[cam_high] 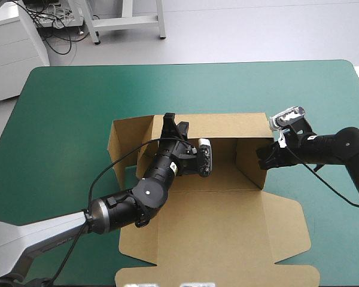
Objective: Fold the box
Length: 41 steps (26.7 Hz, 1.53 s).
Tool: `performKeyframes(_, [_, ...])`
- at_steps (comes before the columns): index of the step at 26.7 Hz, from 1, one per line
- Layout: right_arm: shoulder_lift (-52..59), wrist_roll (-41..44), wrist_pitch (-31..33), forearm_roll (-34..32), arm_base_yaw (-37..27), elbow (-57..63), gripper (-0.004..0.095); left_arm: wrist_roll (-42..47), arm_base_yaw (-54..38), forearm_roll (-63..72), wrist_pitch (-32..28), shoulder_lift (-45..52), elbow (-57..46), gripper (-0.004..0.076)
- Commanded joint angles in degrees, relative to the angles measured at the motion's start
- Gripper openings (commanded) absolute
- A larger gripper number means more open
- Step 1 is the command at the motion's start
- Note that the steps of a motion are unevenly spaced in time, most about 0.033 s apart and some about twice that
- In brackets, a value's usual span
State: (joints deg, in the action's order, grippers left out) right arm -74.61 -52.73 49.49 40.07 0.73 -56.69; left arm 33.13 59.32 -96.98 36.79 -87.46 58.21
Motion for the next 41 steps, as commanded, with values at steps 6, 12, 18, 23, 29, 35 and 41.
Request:
performKeyframes(6, [1.02,-0.73,3.15,6.49,0.11,-1.36,-0.0022,-6.04,0.30,-5.63,-2.56,0.97,2.98,-0.0029])
performKeyframes(12, [1.02,-3.15,1.42,5.96,0.11,-1.36,-0.0022,-6.40,0.30,-5.63,-2.99,1.86,2.98,0.0192])
performKeyframes(18, [1.02,-3.30,-0.62,4.81,0.11,-1.36,-0.0022,-5.62,0.30,-5.63,-8.99,6.02,2.98,0.0270])
performKeyframes(23, [1.02,-2.87,-3.15,4.71,0.11,-1.36,-0.0022,-2.15,0.30,-5.30,-13.60,9.26,2.98,0.0315])
performKeyframes(29, [1.02,-1.10,-5.58,4.28,0.11,-1.46,-0.0021,1.79,0.41,1.47,-24.13,13.54,2.98,0.0353])
performKeyframes(35, [1.02,-0.24,-7.45,3.43,0.11,-1.46,-0.0022,2.35,0.42,15.20,-34.37,16.81,3.08,0.0353])
performKeyframes(41, [0.97,-0.09,-8.09,3.43,0.11,-1.46,-0.0022,10.37,0.42,21.79,-36.79,17.96,5.26,0.0353])
